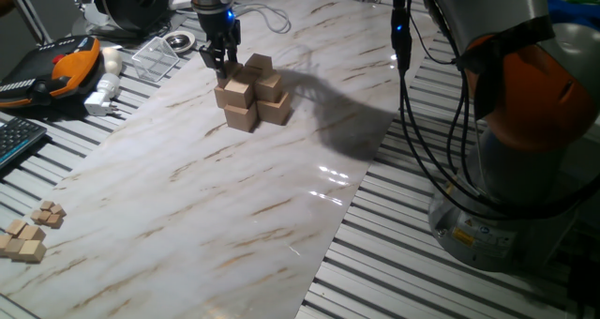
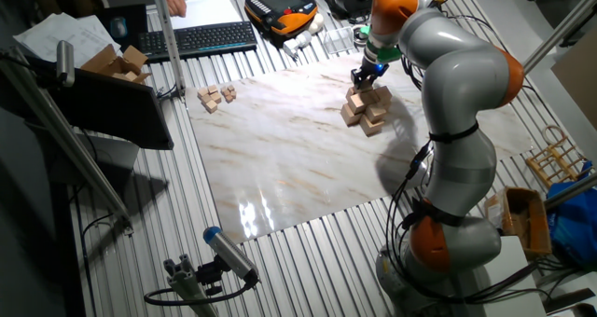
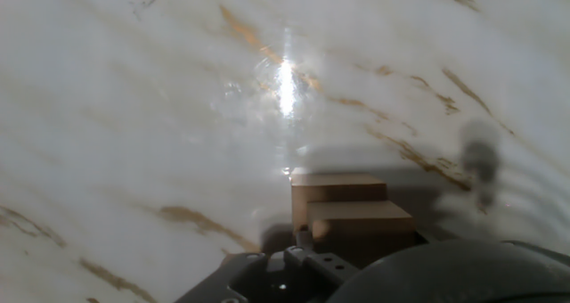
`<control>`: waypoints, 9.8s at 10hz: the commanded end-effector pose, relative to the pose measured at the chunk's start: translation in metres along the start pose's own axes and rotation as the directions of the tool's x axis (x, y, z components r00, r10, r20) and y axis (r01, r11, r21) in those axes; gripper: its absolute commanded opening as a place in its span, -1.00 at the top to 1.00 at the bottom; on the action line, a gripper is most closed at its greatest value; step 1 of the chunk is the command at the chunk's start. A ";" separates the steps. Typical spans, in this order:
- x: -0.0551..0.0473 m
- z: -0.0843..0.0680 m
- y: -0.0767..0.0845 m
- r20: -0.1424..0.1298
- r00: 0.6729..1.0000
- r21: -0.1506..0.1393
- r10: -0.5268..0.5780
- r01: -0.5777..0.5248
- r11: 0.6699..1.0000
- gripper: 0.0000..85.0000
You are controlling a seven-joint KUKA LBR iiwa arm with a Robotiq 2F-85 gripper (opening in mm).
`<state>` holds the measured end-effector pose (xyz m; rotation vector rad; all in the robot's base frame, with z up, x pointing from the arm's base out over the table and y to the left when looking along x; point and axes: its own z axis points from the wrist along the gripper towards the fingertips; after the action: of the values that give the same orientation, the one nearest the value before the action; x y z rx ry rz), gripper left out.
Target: Stack the blocks into a cross shape
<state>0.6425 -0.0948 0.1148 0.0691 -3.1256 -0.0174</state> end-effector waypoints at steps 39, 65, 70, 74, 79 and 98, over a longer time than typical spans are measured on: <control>0.011 -0.090 0.164 -0.092 0.996 -0.080 -0.017 0.010 0.997 1.00; 0.009 -0.090 0.158 -0.126 0.992 -0.060 -0.029 0.021 0.998 1.00; 0.009 -0.090 0.159 -0.138 0.990 -0.064 -0.030 0.021 0.998 1.00; 0.009 -0.090 0.158 -0.141 0.990 -0.061 -0.030 0.021 0.998 1.00; 0.010 -0.090 0.158 -0.145 0.989 -0.061 -0.031 0.023 0.998 1.00; 0.009 -0.090 0.158 -0.141 0.990 -0.061 -0.031 0.023 0.998 1.00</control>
<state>0.6279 0.0618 0.2064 0.1070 -2.9791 -0.1012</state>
